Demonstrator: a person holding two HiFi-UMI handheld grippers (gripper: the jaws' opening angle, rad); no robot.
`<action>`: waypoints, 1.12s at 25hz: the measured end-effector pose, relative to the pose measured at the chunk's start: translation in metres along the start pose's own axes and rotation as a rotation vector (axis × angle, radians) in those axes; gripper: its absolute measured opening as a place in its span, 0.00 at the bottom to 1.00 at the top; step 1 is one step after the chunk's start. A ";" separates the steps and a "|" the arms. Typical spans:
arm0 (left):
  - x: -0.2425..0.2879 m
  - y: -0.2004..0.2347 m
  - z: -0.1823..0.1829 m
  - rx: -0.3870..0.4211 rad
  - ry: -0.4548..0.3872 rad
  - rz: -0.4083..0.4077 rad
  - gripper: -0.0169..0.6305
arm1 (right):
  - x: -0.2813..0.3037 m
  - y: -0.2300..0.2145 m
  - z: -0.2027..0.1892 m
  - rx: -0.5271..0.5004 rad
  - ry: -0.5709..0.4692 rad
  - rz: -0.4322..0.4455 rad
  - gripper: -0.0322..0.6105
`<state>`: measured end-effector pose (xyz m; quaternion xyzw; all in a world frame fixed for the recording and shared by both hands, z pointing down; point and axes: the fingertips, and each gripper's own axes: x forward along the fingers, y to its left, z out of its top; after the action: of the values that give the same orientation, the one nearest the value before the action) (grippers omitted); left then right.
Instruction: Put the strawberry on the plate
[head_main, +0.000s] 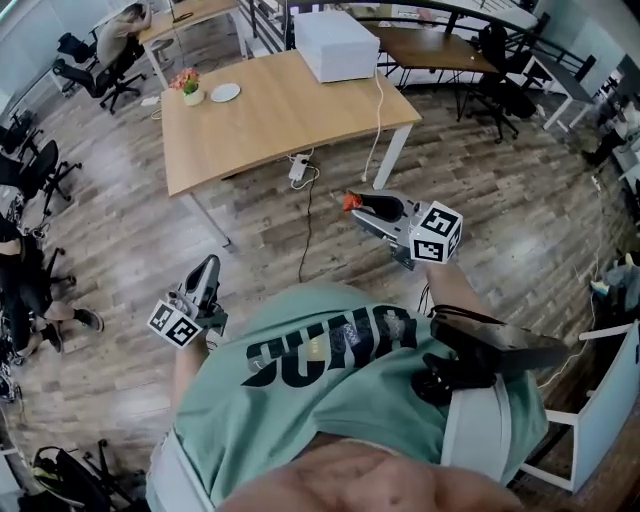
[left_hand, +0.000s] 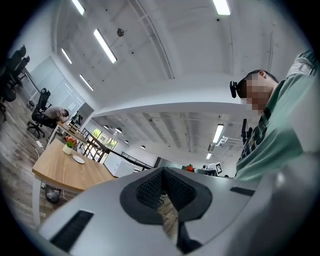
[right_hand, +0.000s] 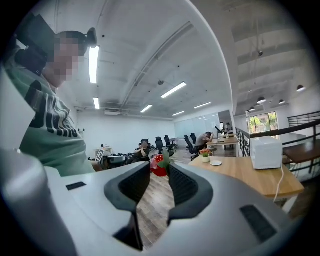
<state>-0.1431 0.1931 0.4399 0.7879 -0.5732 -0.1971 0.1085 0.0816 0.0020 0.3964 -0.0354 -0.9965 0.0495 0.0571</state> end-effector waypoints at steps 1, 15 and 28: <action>0.001 0.008 0.001 -0.006 -0.005 0.004 0.03 | 0.009 -0.005 0.001 -0.004 0.007 0.007 0.24; 0.124 0.059 0.008 0.031 -0.059 0.165 0.03 | 0.057 -0.170 0.004 0.008 -0.014 0.209 0.24; 0.256 0.059 -0.010 0.054 -0.012 0.299 0.03 | 0.043 -0.311 0.001 0.047 -0.053 0.364 0.24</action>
<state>-0.1214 -0.0688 0.4240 0.6951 -0.6899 -0.1680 0.1121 0.0185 -0.3035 0.4321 -0.2126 -0.9733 0.0834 0.0215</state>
